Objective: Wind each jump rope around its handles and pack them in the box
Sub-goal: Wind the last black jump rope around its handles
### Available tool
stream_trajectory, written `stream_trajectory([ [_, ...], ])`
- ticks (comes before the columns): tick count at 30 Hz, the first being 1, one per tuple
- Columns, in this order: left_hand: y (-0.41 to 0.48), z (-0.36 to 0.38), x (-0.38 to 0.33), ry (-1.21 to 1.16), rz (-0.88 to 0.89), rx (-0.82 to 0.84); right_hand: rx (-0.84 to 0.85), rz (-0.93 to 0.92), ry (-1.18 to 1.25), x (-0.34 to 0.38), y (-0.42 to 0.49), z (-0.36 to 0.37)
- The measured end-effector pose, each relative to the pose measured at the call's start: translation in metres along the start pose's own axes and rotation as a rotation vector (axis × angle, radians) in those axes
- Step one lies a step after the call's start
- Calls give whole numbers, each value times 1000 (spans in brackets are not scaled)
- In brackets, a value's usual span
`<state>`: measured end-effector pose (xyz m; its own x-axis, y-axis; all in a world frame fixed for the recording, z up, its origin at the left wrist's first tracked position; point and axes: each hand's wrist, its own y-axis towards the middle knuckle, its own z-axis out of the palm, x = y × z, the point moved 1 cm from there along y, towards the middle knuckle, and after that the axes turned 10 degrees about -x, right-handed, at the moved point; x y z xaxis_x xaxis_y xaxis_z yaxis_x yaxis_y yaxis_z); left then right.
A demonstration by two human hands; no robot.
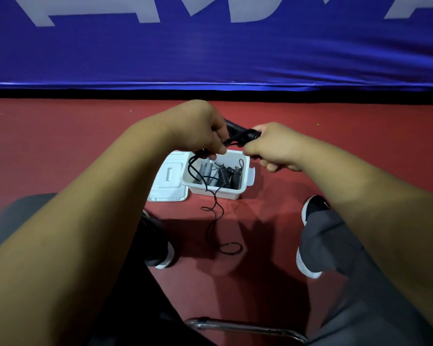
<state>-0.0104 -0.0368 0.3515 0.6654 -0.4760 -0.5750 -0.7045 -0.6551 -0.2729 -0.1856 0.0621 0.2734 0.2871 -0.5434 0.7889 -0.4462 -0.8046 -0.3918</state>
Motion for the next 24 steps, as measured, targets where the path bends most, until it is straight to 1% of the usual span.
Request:
stream_trajectory([
  [1,0,3,-1,-18,-37,-9,-34,-19,10,2,0,1],
  [3,1,11,-2,-22,-94,-59,-84,-50,105,6,1,4],
  [5,4,20,-1,-43,-168,-153,-112,-74,227,11,2,4],
  [7,6,26,-1,-70,-245,-262,-95,-71,359,14,4,3],
  [9,7,27,-6,-133,-219,-345,-72,-32,483,15,6,3],
  [10,6,26,-9,-246,-199,-359,-66,-12,526,16,7,2],
  [12,4,20,-14,-549,-180,-315,-53,3,573,19,7,-1],
  [13,4,15,-13,-656,-164,-276,-43,1,577,20,6,-4],
  [15,3,7,-11,-769,-127,-188,-32,-16,559,23,6,-8],
  [20,-2,-10,-2,-866,-163,-9,-53,-66,475,24,4,-15],
  [22,1,-12,2,-920,-182,30,-78,-108,358,24,1,-18],
  [24,2,-14,6,-881,-206,37,-96,-143,215,23,-1,-19],
])
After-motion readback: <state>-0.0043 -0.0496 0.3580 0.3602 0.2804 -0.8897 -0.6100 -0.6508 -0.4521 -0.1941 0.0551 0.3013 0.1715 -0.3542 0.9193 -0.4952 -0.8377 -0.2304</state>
